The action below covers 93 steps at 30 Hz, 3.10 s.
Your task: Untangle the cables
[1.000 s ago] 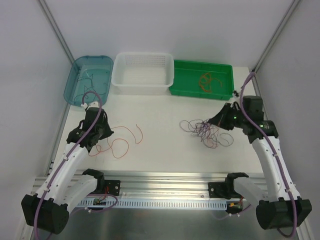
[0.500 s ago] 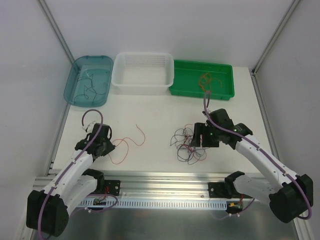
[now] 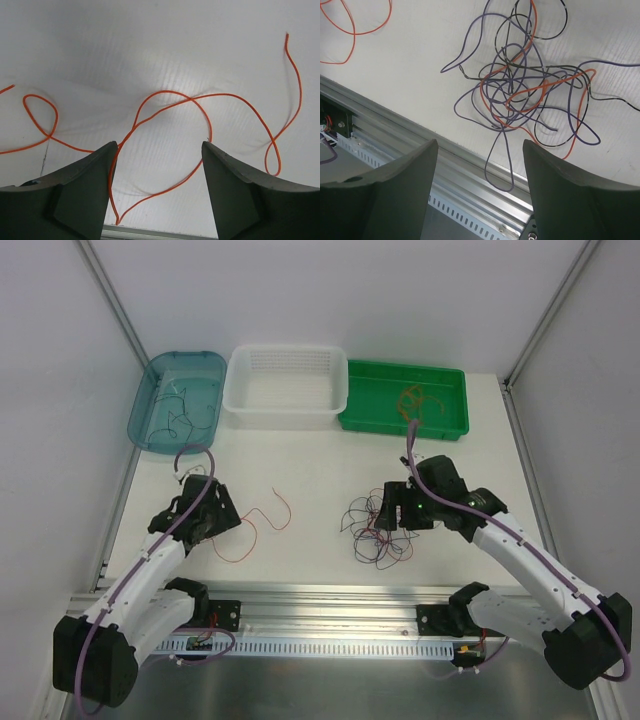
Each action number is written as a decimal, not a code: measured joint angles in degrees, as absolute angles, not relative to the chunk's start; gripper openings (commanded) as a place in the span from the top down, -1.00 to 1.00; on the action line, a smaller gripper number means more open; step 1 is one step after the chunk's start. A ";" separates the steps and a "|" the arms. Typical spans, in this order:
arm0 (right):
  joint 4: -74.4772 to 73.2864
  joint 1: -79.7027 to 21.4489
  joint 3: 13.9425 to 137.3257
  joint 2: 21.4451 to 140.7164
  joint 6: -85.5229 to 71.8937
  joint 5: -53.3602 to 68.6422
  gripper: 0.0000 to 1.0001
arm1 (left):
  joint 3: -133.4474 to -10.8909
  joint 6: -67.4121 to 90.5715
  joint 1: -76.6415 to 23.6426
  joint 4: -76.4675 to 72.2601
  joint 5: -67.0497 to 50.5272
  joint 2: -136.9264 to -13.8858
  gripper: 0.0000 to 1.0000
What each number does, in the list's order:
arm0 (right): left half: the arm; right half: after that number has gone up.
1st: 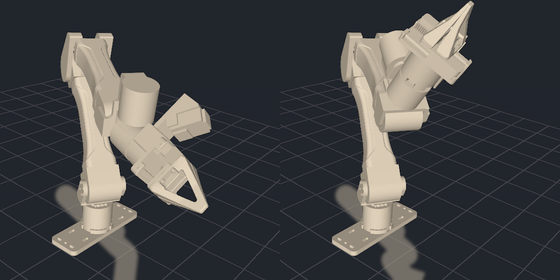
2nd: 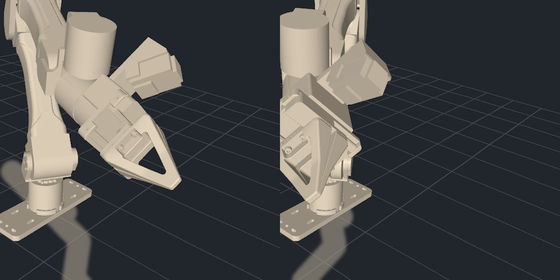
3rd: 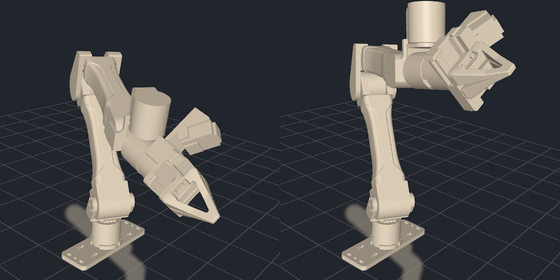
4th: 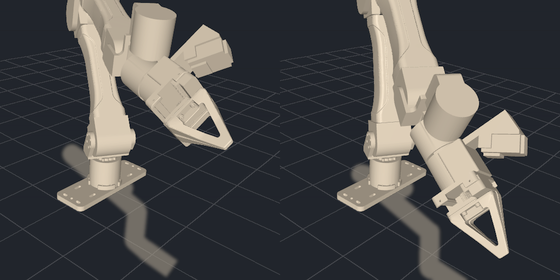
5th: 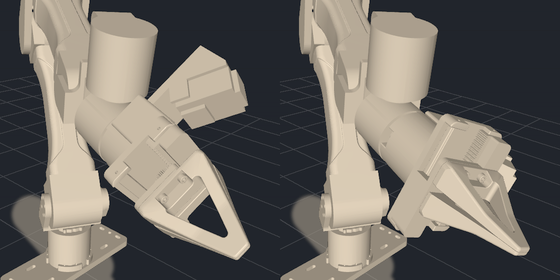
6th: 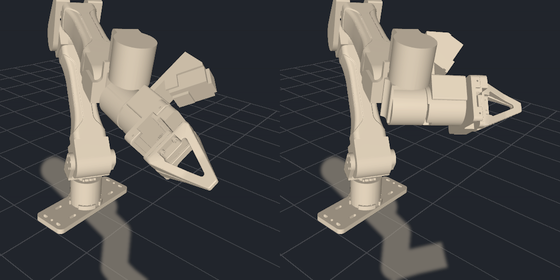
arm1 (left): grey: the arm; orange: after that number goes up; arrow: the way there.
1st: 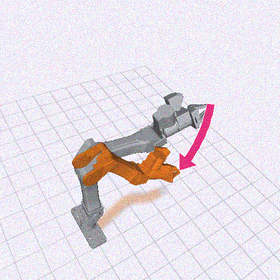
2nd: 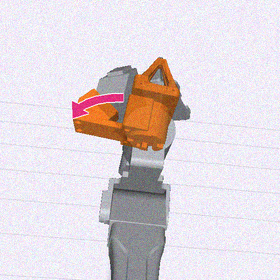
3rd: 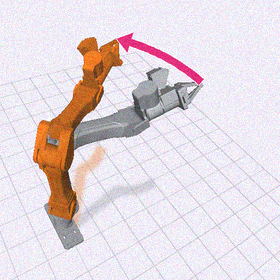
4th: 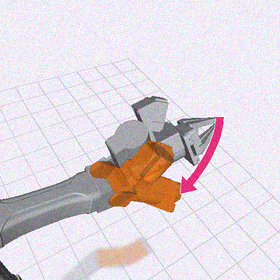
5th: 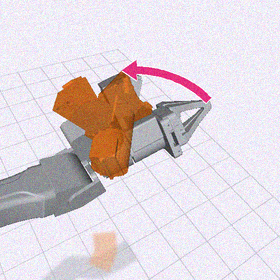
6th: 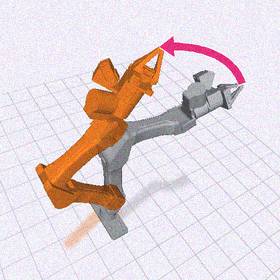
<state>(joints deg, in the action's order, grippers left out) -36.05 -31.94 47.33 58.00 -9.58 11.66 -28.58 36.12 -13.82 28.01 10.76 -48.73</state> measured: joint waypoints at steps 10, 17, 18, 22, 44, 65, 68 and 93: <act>-34.63 -32.97 47.31 58.00 -8.43 12.93 -0.68 | -36.07 22.83 -13.82 27.44 4.08 -59.44 -0.44; -34.28 -33.43 46.28 56.82 -7.29 12.99 -0.69 | -36.86 22.55 -13.82 27.38 4.93 -68.10 -0.42; -34.28 -33.47 45.95 56.40 -7.18 13.04 -0.69 | -36.80 22.83 -13.82 27.35 5.13 -68.47 -0.41; -34.24 -33.58 45.10 55.37 -6.63 13.34 -0.69 | -36.18 24.25 -13.82 27.55 7.07 -69.54 -0.37; -33.19 -34.74 45.08 54.98 -6.46 14.85 -0.73 | -36.71 28.10 -14.00 29.30 3.31 -73.65 1.00; -23.18 -48.29 55.83 63.88 -0.19 17.69 -0.94 | -56.18 25.89 -36.62 29.95 -10.70 -59.37 1.00; -22.26 -48.31 58.35 64.58 3.22 18.79 -0.95 | -58.72 22.92 -39.90 29.91 -13.58 -60.18 1.00; -11.22 -48.31 62.78 72.44 10.74 34.04 0.71 | -62.83 4.56 -45.08 30.41 -22.46 -55.90 1.00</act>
<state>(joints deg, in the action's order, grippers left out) -11.22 -48.31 62.78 72.44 10.74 34.04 -62.83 4.56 -45.08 30.41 -22.46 -55.90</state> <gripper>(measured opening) 0.263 0.009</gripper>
